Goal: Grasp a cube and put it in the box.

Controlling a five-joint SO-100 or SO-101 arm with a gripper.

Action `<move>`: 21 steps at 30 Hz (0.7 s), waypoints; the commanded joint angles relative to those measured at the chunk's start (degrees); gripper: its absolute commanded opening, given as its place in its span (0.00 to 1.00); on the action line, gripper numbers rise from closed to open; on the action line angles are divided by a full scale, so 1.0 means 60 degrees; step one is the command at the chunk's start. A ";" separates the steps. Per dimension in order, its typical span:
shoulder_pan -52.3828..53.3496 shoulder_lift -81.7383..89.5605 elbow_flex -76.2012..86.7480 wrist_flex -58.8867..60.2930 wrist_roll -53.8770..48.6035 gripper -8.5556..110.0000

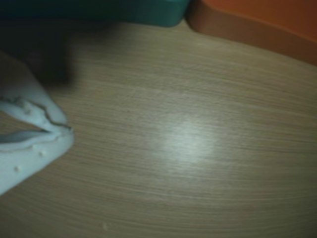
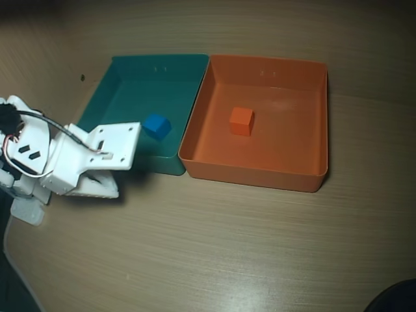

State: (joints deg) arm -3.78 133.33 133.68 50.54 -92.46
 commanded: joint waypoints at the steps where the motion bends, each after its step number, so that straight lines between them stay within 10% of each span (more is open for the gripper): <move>1: 0.0352 0.1567 0.1143 -0.0176 -0.0044 0.03; 21: 0.0586 0.8950 0.7998 0.0762 0.0015 0.04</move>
State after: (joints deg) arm 0.18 185.62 178.33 53.44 -92.46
